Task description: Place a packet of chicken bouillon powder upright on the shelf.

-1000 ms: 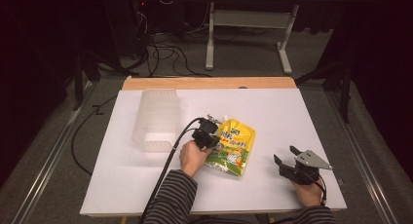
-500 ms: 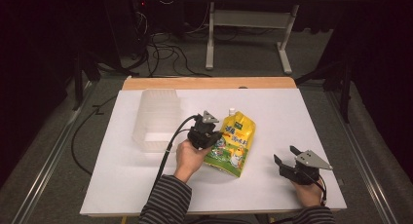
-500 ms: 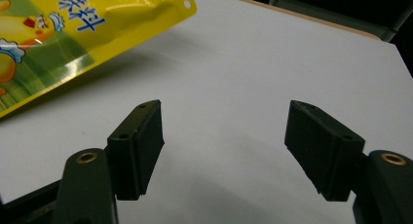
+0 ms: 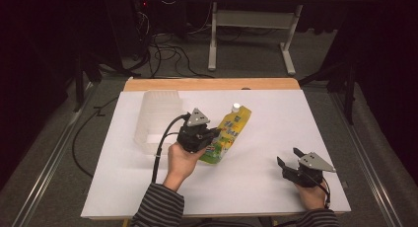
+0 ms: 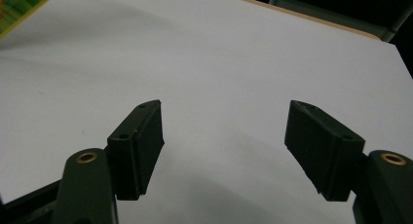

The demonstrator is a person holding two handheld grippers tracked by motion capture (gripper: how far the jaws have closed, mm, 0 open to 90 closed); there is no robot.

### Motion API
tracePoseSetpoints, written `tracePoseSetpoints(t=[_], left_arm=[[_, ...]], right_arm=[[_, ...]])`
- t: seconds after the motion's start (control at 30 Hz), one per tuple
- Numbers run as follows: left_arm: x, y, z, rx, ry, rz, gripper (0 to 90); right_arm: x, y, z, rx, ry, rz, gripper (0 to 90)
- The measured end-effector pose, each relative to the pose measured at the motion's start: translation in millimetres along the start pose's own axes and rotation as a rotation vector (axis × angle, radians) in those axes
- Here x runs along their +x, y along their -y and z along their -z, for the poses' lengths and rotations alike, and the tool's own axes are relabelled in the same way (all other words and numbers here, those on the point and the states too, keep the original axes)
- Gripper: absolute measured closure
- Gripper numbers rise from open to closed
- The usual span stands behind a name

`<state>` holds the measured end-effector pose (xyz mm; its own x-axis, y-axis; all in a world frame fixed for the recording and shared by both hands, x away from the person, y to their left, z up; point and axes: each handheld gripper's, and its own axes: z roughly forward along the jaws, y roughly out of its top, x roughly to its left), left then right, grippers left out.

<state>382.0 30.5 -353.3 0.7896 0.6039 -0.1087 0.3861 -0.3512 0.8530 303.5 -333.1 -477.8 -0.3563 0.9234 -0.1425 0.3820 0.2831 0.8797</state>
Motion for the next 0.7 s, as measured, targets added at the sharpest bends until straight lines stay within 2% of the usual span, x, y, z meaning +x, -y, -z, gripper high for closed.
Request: tracePoseSetpoints(t=[0.23,0.43,0.7], left_arm=[[3.4,0.0,16.3,-0.039,0.001,0.007,90.0],[4.6,1.5,30.3,-0.058,-0.024,-0.005,90.0],[14.2,2.5,54.4,-0.090,-0.054,0.009,90.0]], right_arm=[[-0.2,-0.1,-0.1,0.002,0.001,0.008,30.9],[-0.4,-0.1,-0.4,0.002,0.000,0.009,30.9],[-0.2,-0.3,-0.4,0.005,0.000,0.010,30.9]])
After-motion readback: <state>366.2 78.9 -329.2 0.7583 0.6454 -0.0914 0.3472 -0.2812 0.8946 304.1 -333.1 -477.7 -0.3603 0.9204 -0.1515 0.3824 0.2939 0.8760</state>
